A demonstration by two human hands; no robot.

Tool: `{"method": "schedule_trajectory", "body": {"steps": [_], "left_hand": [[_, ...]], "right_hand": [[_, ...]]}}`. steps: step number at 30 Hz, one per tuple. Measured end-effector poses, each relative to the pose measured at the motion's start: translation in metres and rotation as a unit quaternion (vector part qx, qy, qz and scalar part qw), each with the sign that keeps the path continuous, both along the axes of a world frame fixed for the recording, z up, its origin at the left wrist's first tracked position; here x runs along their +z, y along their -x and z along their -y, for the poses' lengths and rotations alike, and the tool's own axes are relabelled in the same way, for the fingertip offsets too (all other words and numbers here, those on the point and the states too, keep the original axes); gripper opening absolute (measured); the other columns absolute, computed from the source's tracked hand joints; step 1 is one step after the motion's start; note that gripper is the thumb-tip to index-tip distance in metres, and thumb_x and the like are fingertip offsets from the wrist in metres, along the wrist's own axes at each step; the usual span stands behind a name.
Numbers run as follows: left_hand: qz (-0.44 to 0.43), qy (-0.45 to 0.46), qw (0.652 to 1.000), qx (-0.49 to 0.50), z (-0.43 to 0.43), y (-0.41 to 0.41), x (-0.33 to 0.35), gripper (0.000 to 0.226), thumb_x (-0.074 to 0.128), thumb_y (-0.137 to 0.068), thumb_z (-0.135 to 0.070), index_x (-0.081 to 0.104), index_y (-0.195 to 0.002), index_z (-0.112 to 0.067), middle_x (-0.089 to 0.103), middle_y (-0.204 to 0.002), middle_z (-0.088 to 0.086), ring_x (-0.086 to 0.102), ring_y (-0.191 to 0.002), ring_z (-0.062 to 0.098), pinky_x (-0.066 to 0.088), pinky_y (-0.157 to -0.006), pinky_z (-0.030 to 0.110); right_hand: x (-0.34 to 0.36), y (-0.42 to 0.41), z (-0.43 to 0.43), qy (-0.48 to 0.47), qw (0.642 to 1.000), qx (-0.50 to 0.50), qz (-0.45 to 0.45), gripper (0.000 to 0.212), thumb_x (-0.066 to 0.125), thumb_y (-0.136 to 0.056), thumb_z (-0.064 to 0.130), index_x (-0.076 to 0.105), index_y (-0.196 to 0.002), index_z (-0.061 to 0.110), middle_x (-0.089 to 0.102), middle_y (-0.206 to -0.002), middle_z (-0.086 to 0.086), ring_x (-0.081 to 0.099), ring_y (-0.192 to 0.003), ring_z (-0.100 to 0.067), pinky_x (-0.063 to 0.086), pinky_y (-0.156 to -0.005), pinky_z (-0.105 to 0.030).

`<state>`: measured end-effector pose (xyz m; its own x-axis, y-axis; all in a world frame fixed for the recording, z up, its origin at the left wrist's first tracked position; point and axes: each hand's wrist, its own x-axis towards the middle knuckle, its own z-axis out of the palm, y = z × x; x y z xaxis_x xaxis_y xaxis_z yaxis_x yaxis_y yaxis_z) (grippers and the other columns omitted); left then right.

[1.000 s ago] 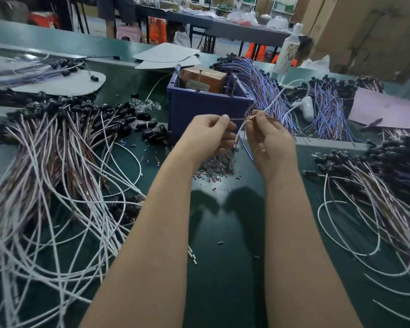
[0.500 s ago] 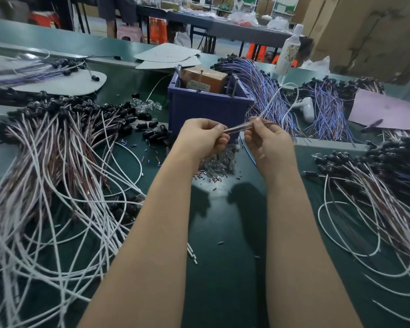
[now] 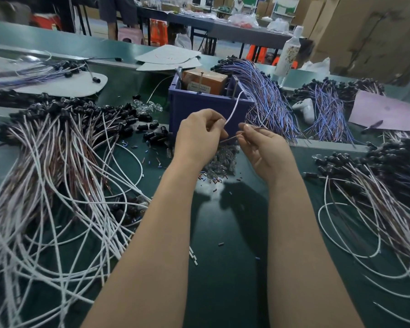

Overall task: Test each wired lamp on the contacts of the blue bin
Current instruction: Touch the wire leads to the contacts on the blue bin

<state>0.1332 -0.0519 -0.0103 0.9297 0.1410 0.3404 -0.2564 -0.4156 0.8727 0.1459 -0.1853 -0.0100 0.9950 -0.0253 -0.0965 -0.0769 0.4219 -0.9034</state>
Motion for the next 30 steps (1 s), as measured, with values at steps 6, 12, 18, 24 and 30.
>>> {"method": "schedule_trajectory", "body": {"steps": [6, 12, 18, 24, 30], "left_hand": [[-0.037, 0.006, 0.996, -0.076, 0.0052, 0.0021, -0.0006, 0.013, 0.054, -0.094, -0.012, 0.064, -0.089, -0.017, 0.065, -0.068, -0.006, 0.059, -0.062, 0.005, 0.052, -0.071, 0.026], [-0.049, 0.012, 0.995, -0.089, 0.0054, 0.003, 0.0013, 0.01, 0.056, -0.094, -0.017, 0.065, -0.09, -0.018, 0.065, -0.066, -0.008, 0.051, -0.048, -0.006, 0.041, -0.058, 0.017], [-0.065, 0.006, 0.993, -0.1, 0.0037, 0.0044, 0.0033, 0.014, 0.059, -0.093, -0.023, 0.063, -0.08, -0.022, 0.063, -0.06, -0.009, 0.048, -0.045, -0.004, 0.042, -0.058, 0.022], [-0.086, 0.039, 0.992, -0.078, 0.0036, 0.0042, 0.0048, 0.017, 0.058, -0.093, -0.02, 0.061, -0.077, -0.019, 0.065, -0.061, -0.007, 0.051, -0.045, -0.003, 0.042, -0.057, 0.021], [-0.129, 0.063, 0.989, -0.042, -0.0024, 0.0026, 0.0018, 0.023, 0.058, -0.093, -0.019, 0.062, -0.071, -0.018, 0.065, -0.062, -0.004, 0.052, -0.055, 0.008, 0.048, -0.066, 0.027]], "right_hand": [[-0.0006, -0.0002, -0.0026, -0.045, 0.998, 0.038, 0.005, 0.012, 0.052, -0.094, 0.001, 0.063, -0.088, 0.0, 0.064, -0.066, -0.007, 0.063, -0.055, -0.008, 0.051, -0.053, -0.012], [-0.0003, 0.0025, -0.002, -0.004, 0.999, 0.036, 0.033, 0.015, 0.054, -0.094, 0.005, 0.064, -0.083, 0.005, 0.063, -0.059, 0.0, 0.058, -0.05, -0.005, 0.05, -0.052, -0.012], [0.0019, 0.0015, -0.0024, -0.008, 0.998, -0.006, 0.064, 0.014, 0.054, -0.093, 0.003, 0.061, -0.081, 0.002, 0.064, -0.056, 0.0, 0.062, -0.054, -0.006, 0.051, -0.055, -0.012], [0.0009, -0.0004, 0.0019, -0.06, 0.992, -0.095, 0.058, 0.017, 0.055, -0.093, 0.002, 0.06, -0.077, 0.005, 0.064, -0.054, 0.003, 0.061, -0.052, -0.003, 0.051, -0.055, -0.012], [-0.001, -0.0011, 0.0054, -0.07, 0.981, -0.169, 0.06, 0.017, 0.056, -0.093, 0.002, 0.06, -0.077, 0.004, 0.061, -0.061, 0.0, 0.06, -0.05, -0.004, 0.051, -0.055, -0.012]]}}
